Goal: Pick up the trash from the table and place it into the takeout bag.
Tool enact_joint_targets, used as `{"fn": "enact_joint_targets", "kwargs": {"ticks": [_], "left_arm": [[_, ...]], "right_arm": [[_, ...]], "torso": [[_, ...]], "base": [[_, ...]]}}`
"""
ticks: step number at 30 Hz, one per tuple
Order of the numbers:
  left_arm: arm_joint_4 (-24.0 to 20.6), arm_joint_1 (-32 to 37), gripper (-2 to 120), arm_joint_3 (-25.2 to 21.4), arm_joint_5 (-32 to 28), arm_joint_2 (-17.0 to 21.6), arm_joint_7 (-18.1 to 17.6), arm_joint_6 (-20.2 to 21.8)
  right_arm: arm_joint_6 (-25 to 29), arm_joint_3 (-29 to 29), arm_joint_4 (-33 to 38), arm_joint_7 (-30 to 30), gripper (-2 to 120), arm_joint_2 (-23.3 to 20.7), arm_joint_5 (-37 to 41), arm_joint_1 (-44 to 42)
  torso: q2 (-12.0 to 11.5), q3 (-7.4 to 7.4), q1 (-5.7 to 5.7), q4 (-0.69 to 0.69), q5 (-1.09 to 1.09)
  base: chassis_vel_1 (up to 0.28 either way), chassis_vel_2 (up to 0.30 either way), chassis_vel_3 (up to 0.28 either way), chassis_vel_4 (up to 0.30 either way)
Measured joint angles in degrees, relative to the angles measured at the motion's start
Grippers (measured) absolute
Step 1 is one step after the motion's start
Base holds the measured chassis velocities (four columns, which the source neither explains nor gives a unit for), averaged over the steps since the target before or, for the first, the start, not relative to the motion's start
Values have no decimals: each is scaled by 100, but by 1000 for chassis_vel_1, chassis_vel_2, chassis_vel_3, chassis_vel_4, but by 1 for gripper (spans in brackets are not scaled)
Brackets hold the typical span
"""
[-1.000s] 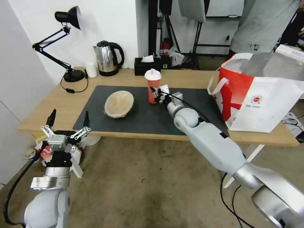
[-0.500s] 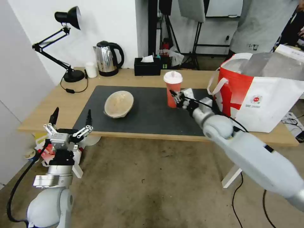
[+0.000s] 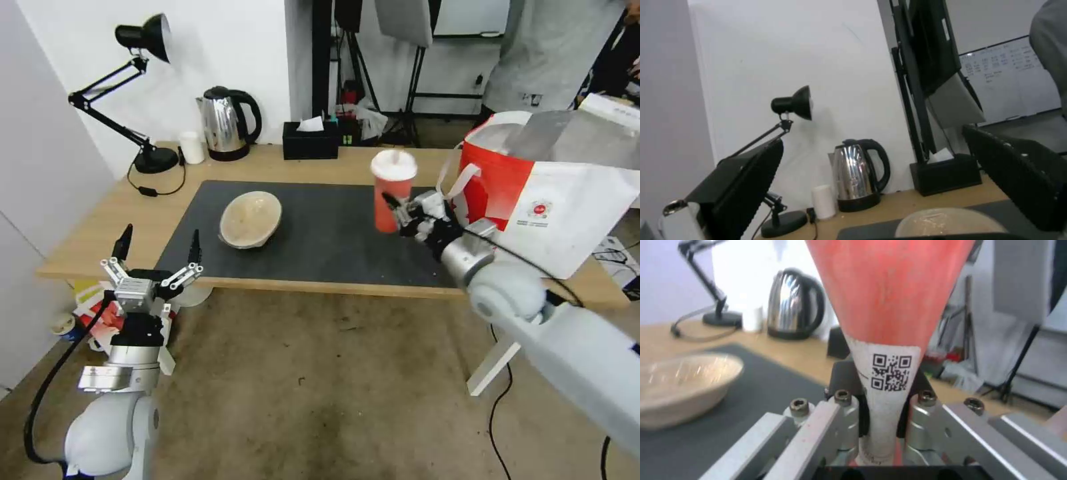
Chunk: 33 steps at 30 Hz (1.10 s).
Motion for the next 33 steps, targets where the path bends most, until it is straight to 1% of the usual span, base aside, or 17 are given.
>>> {"fn": "enact_joint_targets", "kwargs": {"ticks": [1, 2, 6, 7, 11, 12, 14, 16, 22, 24, 25, 26, 30, 31, 33], "left_arm": [[6, -2, 100, 15, 2, 0, 0, -1], [6, -2, 100, 15, 2, 0, 0, -1], [24, -10, 100, 27, -1, 0, 0, -9], [24, -10, 100, 27, -1, 0, 0, -9], [29, -34, 100, 57, -5, 0, 0, -15], [29, -34, 100, 57, -5, 0, 0, -15], [35, -46, 100, 77, -6, -1, 0, -16], [44, -49, 100, 109, -5, -1, 1, -16], [52, -38, 100, 156, -1, -2, 2, -19], [54, -32, 100, 155, 1, -2, 3, -21], [54, -19, 100, 155, 3, -2, 6, -25], [54, -19, 100, 155, 3, -2, 6, -25], [47, 1, 100, 149, 5, -1, 10, -34], [47, 1, 100, 149, 5, -1, 10, -34], [47, 12, 100, 139, 5, 0, 12, -44]], "right_arm": [[-48, 132, 76, 30, 7, -139, 167, 107], [-48, 132, 76, 30, 7, -139, 167, 107], [-112, 329, 127, 86, 7, -496, 554, 424], [-112, 329, 127, 86, 7, -496, 554, 424], [-126, 430, 83, 89, 7, -815, 838, 778], [-126, 430, 83, 89, 7, -815, 838, 778], [-132, 445, 52, 90, 7, -940, 953, 975], [-137, 445, -6, 93, 7, -1060, 1087, 1176], [-144, 438, -211, 94, 7, -1224, 1254, 1538], [-149, 398, -414, 94, 7, -1250, 1312, 1767], [-150, 253, -762, 89, 7, -1231, 1325, 2125], [-150, 253, -762, 89, 7, -1231, 1325, 2125], [-147, 32, -1368, 45, 7, -1191, 1304, 2591], [-147, 32, -1368, 45, 7, -1191, 1304, 2591], [-140, 13, -1585, 3, 7, -1184, 1224, 2647]], "torso": [[0, 0, 0, 0, -2], [0, 0, 0, 0, -2], [0, 0, 0, 0, 0], [0, 0, 0, 0, 0], [-1, 0, 0, -1, 1], [-1, 0, 0, -1, 1], [0, 0, 0, 0, -1], [-1, 0, 0, 0, 1], [-1, 0, 0, -1, 0], [-1, 1, 0, -1, 0], [-1, 0, 0, -1, 0], [-1, 0, 0, -1, 0], [-1, 1, 0, 0, 0], [-1, 1, 0, 0, 0], [-1, 1, 0, 0, 0]], "base": [[0, 0, 0, 0], [0, 0, 0, 0], [0, 0, 0, 0], [0, 0, 0, 0], [0, 0, 0, 0], [0, 0, 0, 0], [0, 0, 0, 0], [0, 0, 0, 0], [0, 0, 0, 0], [0, 0, 0, 0], [0, 0, 0, 0], [0, 0, 0, 0], [0, 0, 0, 0], [0, 0, 0, 0], [0, 0, 0, 0]]}}
